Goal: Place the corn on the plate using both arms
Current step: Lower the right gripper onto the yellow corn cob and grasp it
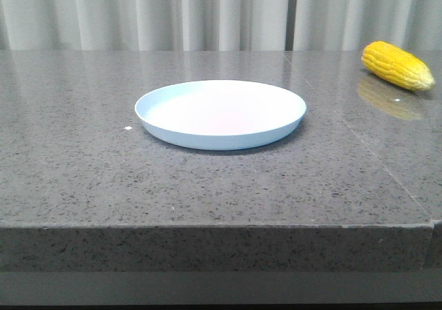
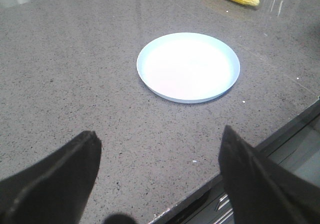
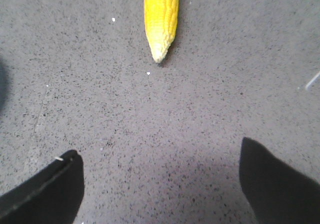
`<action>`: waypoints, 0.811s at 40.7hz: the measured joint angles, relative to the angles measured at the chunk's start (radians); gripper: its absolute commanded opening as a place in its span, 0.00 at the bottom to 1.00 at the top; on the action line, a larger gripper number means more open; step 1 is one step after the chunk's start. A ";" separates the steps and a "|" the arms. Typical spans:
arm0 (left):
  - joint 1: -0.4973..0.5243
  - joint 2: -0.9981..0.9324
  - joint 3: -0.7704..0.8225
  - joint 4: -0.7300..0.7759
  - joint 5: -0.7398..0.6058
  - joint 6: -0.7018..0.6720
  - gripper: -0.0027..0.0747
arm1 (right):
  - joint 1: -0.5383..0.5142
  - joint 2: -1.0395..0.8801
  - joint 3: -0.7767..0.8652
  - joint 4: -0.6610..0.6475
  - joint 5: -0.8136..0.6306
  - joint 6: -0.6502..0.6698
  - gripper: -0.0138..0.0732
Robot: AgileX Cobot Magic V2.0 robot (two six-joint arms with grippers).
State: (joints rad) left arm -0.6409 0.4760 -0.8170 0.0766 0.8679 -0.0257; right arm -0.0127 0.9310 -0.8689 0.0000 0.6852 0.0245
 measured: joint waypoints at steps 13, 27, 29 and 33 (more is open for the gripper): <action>0.000 0.000 0.000 0.000 0.000 0.000 0.67 | 0.000 0.342 -0.294 0.000 0.036 -0.004 0.92; 0.000 0.000 0.000 0.002 0.000 -0.002 0.67 | 0.000 0.646 -0.565 -0.005 0.036 -0.004 0.92; 0.000 0.000 0.000 0.002 0.000 -0.002 0.67 | 0.000 0.684 -0.593 -0.005 0.036 -0.004 0.92; 0.000 0.000 0.000 0.002 0.000 -0.002 0.67 | 0.000 0.757 -0.652 -0.005 0.030 -0.004 0.92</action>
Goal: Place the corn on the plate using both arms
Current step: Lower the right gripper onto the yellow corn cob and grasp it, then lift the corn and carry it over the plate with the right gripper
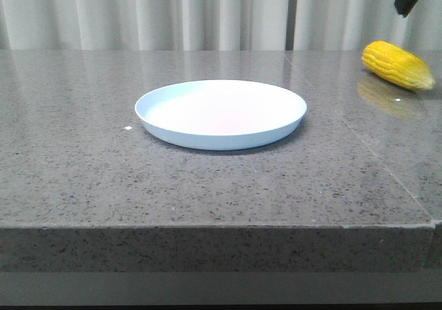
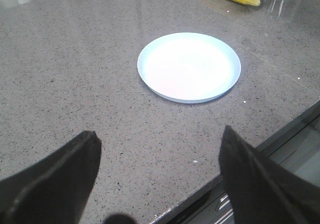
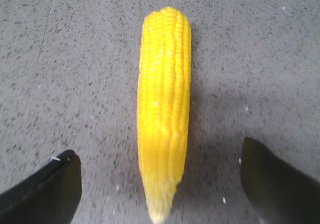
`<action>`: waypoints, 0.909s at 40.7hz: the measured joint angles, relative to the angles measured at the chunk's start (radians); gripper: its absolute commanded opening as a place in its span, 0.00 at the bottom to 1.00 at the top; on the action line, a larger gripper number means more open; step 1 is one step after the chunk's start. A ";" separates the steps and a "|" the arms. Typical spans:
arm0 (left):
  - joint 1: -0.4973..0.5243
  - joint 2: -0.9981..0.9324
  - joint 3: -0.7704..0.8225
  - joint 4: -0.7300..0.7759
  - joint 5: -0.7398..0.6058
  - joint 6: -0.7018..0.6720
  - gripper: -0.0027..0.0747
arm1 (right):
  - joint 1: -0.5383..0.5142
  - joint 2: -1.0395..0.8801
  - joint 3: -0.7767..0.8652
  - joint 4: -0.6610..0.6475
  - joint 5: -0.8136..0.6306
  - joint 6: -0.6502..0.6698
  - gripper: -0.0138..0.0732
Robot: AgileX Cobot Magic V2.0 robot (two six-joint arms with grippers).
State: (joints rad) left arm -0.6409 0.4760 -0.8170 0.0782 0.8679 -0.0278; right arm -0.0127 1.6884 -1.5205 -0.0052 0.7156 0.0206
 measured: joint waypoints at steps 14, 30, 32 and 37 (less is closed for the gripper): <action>0.000 -0.002 0.000 0.000 -0.001 0.000 0.67 | 0.003 0.196 -0.097 -0.002 -0.101 0.000 0.92; 0.000 -0.002 0.000 0.000 -0.001 0.000 0.67 | 0.003 0.290 -0.098 -0.002 -0.150 0.000 0.68; 0.000 -0.002 0.000 0.000 -0.001 0.000 0.67 | 0.003 0.290 -0.099 -0.002 -0.150 0.000 0.55; 0.000 -0.002 0.000 0.000 -0.001 0.000 0.67 | 0.003 0.290 -0.122 -0.004 -0.123 0.000 0.46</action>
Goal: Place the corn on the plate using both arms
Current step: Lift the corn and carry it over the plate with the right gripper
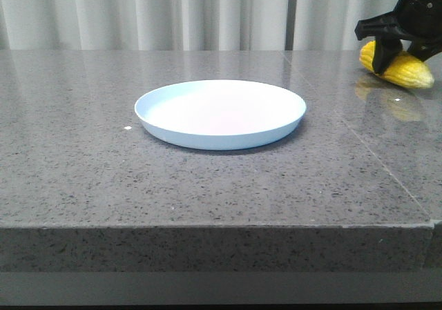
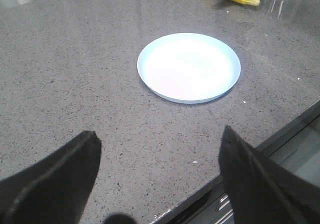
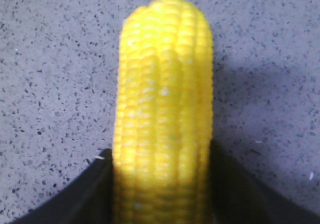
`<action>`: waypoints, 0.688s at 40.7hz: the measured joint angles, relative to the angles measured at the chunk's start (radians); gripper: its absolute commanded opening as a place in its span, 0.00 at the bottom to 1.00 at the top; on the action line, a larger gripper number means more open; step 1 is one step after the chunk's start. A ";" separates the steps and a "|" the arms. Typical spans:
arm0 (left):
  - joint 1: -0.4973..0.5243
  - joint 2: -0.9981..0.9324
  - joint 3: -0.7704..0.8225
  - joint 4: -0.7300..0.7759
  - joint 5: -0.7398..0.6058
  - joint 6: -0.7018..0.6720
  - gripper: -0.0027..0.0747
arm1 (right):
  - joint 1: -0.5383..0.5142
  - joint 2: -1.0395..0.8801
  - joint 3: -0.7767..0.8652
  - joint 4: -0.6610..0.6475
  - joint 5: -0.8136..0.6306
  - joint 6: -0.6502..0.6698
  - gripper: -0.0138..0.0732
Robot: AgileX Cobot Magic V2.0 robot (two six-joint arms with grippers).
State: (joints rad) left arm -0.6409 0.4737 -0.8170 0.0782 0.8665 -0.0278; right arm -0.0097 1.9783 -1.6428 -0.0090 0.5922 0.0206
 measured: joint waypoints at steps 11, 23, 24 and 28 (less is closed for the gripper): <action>0.000 0.000 0.000 0.000 0.000 0.000 0.67 | 0.011 -0.025 -0.070 0.002 0.110 0.000 0.46; 0.000 0.000 0.000 0.000 0.000 0.000 0.67 | 0.134 -0.196 -0.082 0.030 0.204 0.000 0.45; 0.000 0.000 0.000 0.000 0.000 0.000 0.67 | 0.150 -0.213 -0.082 0.035 0.218 0.000 0.45; 0.000 0.000 0.000 0.000 0.000 0.000 0.67 | 0.205 -0.270 -0.074 0.063 0.248 0.000 0.45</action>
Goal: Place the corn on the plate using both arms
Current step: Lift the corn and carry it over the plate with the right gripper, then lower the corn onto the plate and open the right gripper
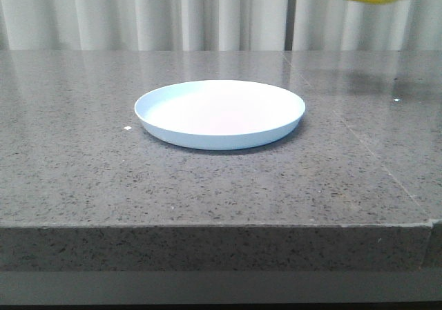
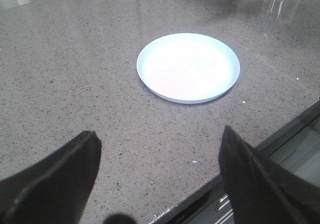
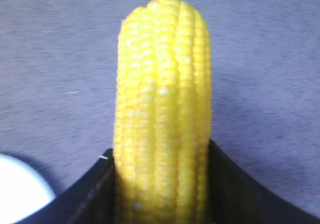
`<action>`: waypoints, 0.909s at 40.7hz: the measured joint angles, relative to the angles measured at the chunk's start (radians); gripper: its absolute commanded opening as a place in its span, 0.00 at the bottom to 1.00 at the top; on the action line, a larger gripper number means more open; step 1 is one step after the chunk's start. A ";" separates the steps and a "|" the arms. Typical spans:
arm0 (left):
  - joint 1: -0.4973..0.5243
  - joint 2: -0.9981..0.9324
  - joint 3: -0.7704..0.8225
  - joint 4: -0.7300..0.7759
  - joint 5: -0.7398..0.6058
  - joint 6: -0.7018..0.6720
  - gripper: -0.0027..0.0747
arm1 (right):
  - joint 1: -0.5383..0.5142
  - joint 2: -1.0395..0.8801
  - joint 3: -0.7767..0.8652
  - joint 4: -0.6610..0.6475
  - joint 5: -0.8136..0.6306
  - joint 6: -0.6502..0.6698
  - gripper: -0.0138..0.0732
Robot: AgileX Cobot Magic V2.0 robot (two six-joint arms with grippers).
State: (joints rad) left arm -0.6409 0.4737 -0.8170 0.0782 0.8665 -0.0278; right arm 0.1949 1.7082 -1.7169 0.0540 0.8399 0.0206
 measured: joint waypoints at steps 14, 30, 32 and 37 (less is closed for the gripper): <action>0.000 0.000 0.000 0.000 0.000 0.000 0.67 | 0.223 -0.235 0.323 0.087 -0.153 0.000 0.45; 0.000 0.000 0.000 0.000 0.000 0.000 0.67 | 0.378 -0.113 0.435 0.142 -0.324 0.044 0.45; 0.000 0.000 0.000 0.000 0.000 0.000 0.67 | 0.378 -0.085 0.435 0.145 -0.359 0.053 0.45; 0.000 0.000 0.000 0.000 0.000 0.000 0.67 | 0.378 -0.029 0.435 0.147 -0.432 0.072 0.46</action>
State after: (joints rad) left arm -0.6409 0.4737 -0.8170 0.0782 0.8665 -0.0278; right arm 0.5725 1.6793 -1.2824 0.2013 0.4074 0.0928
